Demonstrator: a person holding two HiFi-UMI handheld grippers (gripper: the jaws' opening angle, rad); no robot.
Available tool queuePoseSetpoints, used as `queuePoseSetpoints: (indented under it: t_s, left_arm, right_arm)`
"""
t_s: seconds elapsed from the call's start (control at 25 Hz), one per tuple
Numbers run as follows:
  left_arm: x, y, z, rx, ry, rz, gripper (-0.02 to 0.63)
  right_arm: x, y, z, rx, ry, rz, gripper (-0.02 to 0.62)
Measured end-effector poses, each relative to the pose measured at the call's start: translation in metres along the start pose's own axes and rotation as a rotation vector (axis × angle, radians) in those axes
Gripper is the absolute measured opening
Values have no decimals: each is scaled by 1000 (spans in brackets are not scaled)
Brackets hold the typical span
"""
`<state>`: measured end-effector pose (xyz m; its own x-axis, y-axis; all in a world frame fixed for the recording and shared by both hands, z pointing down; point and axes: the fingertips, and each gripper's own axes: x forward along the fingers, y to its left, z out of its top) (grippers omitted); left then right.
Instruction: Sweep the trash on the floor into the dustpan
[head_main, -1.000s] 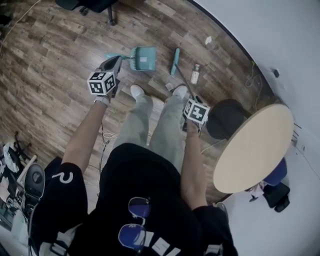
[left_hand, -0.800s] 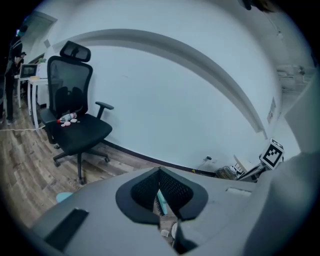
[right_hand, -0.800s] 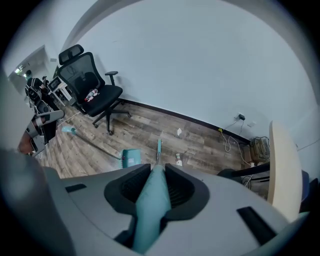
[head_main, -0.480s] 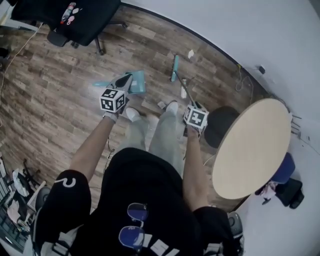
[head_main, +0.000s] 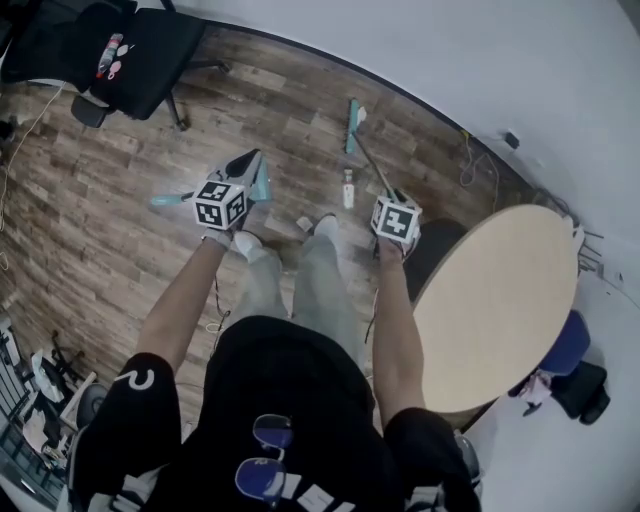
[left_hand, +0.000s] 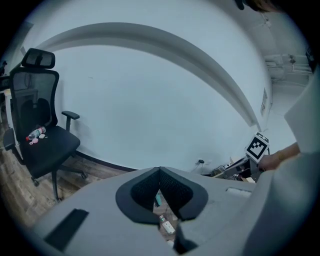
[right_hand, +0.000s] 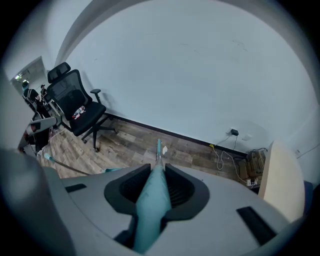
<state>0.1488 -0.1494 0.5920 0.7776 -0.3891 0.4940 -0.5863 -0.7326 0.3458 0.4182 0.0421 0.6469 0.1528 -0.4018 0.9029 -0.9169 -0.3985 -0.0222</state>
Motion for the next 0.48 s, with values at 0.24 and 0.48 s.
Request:
queuePoseSetpoints:
  t_s: [0.24, 0.48]
  left_arm:
    - [80, -26, 21, -3, -20, 7, -2]
    - [130, -47, 17, 4, -17, 5, -2]
  right_arm:
    - [61, -74, 59, -59, 0, -33, 84]
    - [123, -122, 71, -119, 88, -96, 84]
